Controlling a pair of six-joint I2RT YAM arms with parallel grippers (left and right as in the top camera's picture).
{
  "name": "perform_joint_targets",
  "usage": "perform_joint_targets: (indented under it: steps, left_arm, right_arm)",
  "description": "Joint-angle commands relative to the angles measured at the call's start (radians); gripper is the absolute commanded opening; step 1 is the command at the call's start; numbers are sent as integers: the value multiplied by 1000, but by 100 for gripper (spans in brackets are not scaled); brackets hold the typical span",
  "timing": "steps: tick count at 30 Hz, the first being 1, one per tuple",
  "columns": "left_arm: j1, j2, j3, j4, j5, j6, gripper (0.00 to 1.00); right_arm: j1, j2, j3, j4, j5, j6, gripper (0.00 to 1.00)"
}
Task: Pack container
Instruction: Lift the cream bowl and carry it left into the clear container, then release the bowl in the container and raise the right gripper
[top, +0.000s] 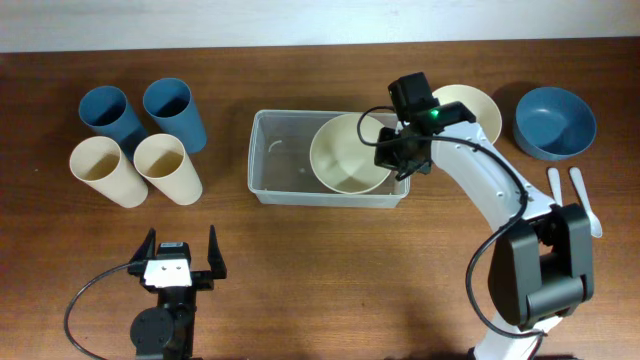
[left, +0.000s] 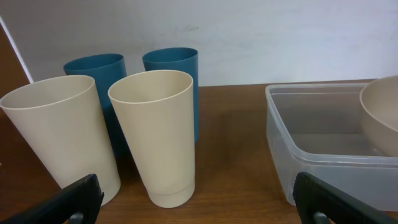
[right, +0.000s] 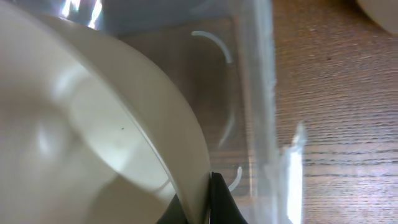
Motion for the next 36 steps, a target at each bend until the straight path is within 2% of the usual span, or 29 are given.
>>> perform_joint_targets:
  steps: [1, 5, 21, 28, 33, 36]
  left_arm:
    - [3, -7, -2, -6, 5, 8, 100]
    - [3, -7, -2, -6, 5, 8, 100]
    - [3, -7, -2, -6, 5, 8, 100]
    - [3, -7, -2, -6, 5, 8, 100]
    - [3, -7, -2, -6, 5, 8, 100]
    - [3, -7, -2, -6, 5, 8, 100]
  right_arm:
    - [-15, 13, 24, 3, 13, 4, 7]
    - [-14, 13, 24, 6, 13, 4, 7]
    - [-13, 13, 24, 7, 13, 4, 20]
    - [-14, 12, 29, 6, 12, 4, 20]
    - [-14, -1, 101, -34, -25, -38, 27]
    - [-13, -7, 221, -128, -36, -66, 34]
